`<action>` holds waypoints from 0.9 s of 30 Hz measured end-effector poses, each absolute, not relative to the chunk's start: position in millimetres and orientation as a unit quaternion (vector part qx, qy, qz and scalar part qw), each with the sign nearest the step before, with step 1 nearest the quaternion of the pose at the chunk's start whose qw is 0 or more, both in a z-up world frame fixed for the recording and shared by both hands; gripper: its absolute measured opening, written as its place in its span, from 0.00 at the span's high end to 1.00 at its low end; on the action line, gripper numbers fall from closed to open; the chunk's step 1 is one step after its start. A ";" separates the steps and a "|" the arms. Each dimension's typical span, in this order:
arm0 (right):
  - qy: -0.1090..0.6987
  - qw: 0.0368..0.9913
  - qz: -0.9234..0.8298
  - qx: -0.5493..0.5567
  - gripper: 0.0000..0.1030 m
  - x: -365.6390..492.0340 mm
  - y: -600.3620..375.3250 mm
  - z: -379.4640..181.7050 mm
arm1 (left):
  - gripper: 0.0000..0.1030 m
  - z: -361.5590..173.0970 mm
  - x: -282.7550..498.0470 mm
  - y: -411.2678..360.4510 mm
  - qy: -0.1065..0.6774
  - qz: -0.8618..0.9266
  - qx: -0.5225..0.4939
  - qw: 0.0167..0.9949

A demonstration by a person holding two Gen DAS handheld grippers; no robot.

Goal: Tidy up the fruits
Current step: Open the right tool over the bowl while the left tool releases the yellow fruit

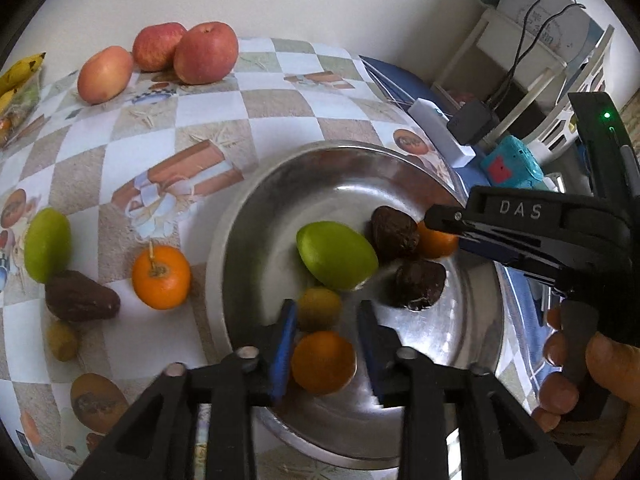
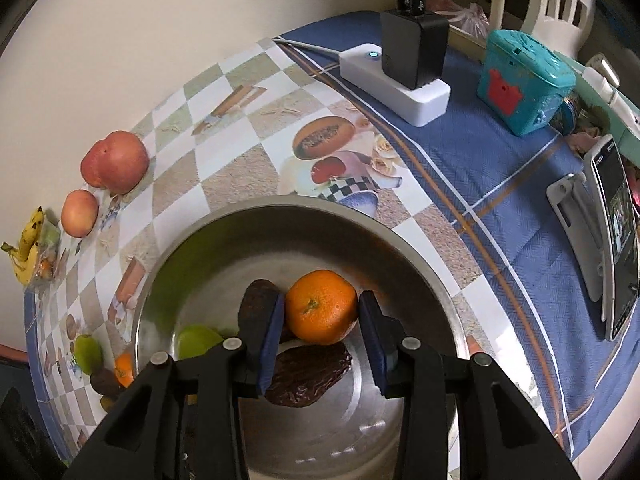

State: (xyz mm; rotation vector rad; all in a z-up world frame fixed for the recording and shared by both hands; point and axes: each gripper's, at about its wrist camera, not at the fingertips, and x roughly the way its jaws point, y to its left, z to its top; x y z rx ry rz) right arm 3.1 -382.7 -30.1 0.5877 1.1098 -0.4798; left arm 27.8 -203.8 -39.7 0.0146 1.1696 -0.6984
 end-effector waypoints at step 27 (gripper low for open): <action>0.509 0.809 -0.186 0.227 0.09 16.0 -343.9 -6.0 | 0.06 0.2 58.9 -107.4 0.539 -0.161 -0.045 0.826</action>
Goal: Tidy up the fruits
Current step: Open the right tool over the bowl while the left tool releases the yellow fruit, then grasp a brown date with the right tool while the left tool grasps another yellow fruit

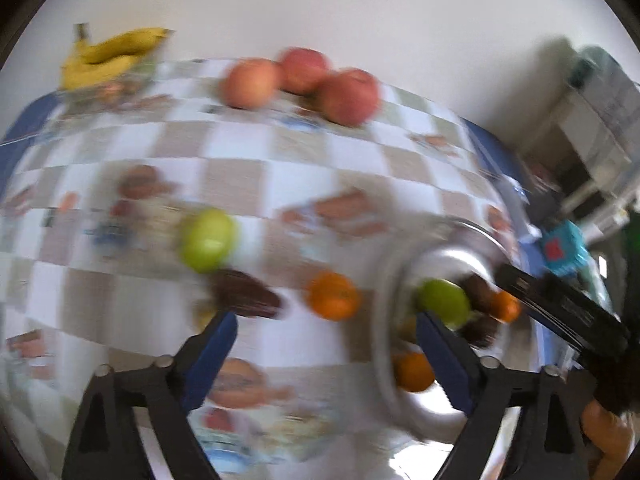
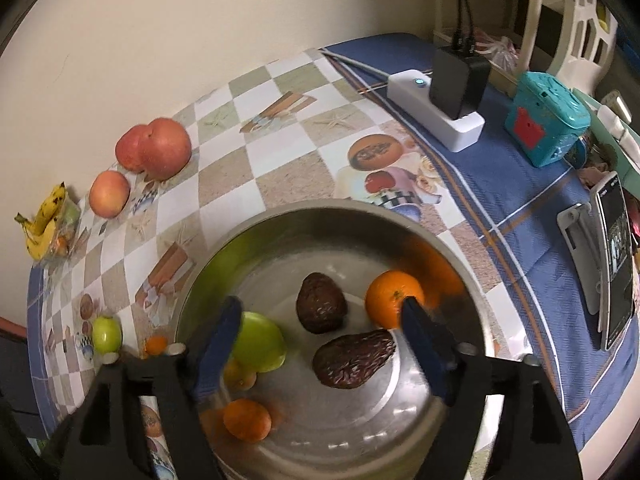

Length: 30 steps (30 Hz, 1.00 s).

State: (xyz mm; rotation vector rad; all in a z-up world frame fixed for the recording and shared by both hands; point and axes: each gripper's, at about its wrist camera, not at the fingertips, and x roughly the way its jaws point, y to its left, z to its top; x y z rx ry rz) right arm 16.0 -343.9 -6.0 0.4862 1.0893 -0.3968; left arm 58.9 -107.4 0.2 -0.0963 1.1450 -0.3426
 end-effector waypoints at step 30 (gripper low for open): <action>0.474 0.865 0.015 0.164 0.30 52.9 -214.4 20.5 | 0.00 28.2 85.6 75.7 0.464 0.024 -0.157 0.871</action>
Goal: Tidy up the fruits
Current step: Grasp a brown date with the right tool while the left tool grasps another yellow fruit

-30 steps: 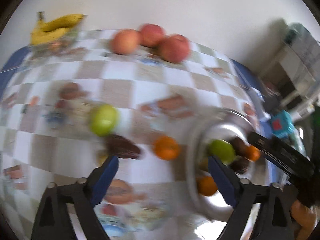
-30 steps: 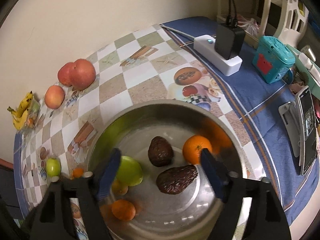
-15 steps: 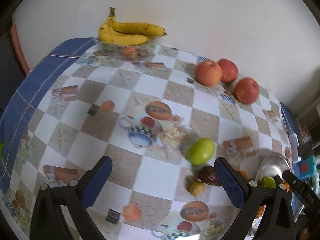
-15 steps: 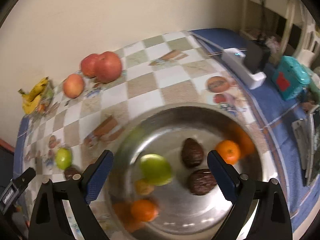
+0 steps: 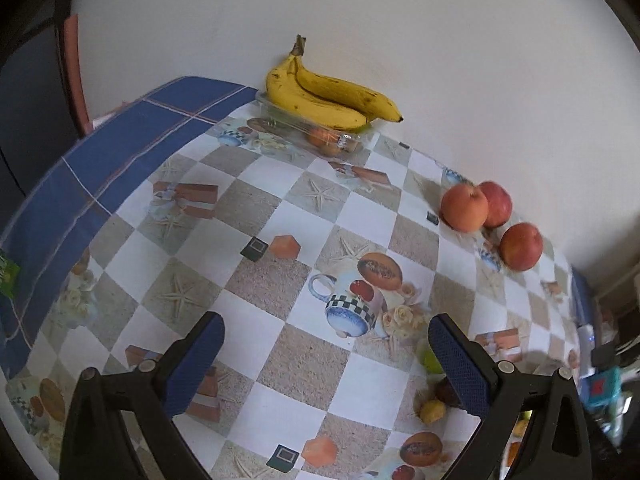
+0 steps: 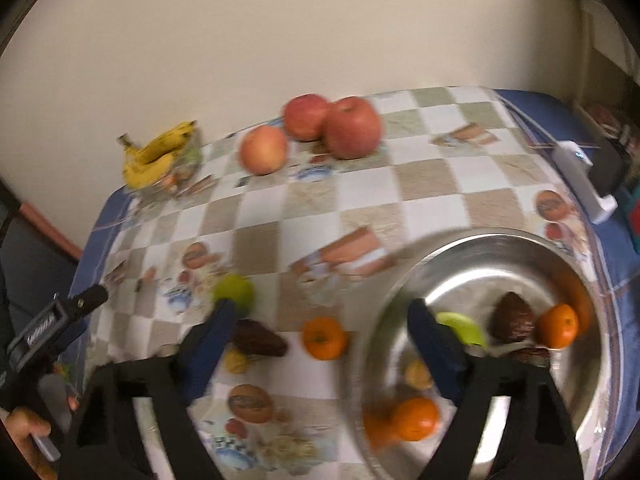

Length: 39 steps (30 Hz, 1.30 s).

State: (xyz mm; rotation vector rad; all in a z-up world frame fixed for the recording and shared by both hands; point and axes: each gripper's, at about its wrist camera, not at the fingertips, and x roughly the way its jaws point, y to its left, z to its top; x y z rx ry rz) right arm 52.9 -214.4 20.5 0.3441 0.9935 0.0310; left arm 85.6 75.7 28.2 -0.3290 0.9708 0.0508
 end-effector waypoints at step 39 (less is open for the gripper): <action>0.553 0.812 0.057 0.178 0.46 82.6 -153.0 -57.7 | 0.15 -39.5 96.6 40.7 0.578 -0.028 -0.207 0.789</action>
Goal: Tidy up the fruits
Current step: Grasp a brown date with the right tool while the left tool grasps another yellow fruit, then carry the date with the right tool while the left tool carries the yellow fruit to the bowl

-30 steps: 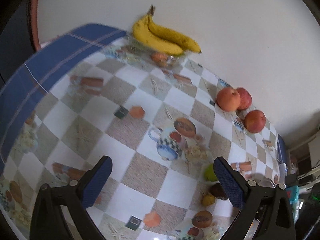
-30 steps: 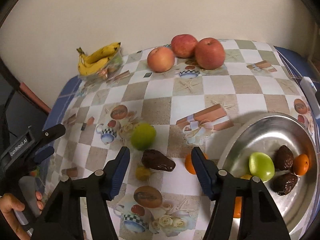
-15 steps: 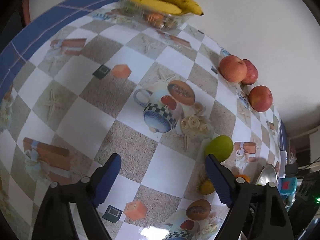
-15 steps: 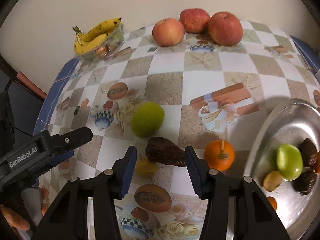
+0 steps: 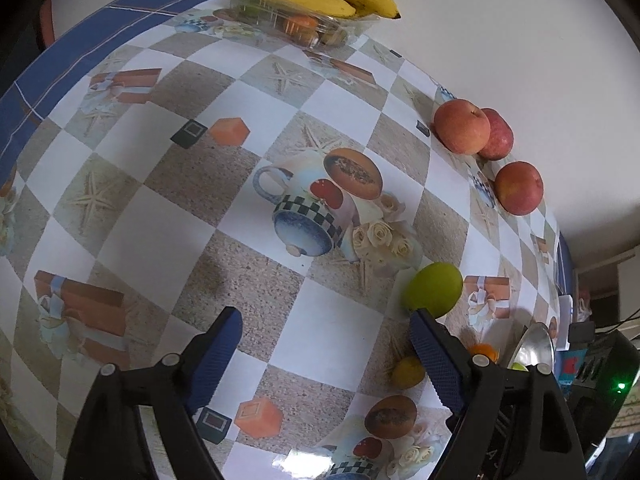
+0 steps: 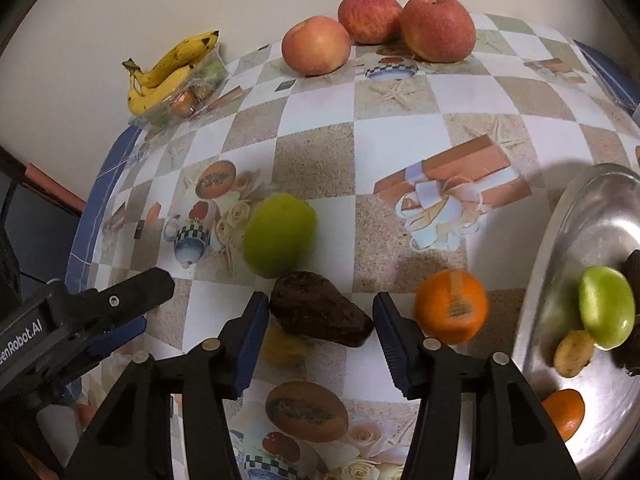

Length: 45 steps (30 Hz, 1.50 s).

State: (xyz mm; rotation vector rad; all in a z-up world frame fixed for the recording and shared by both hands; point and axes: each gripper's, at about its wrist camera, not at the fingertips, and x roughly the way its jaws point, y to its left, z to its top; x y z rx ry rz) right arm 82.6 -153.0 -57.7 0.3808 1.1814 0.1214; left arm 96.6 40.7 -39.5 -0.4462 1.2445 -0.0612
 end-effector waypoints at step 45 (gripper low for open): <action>0.522 0.818 -0.033 0.241 0.47 51.1 -243.2 -3.4 | 0.74 -26.4 81.9 -52.4 0.585 -0.152 -0.106 0.790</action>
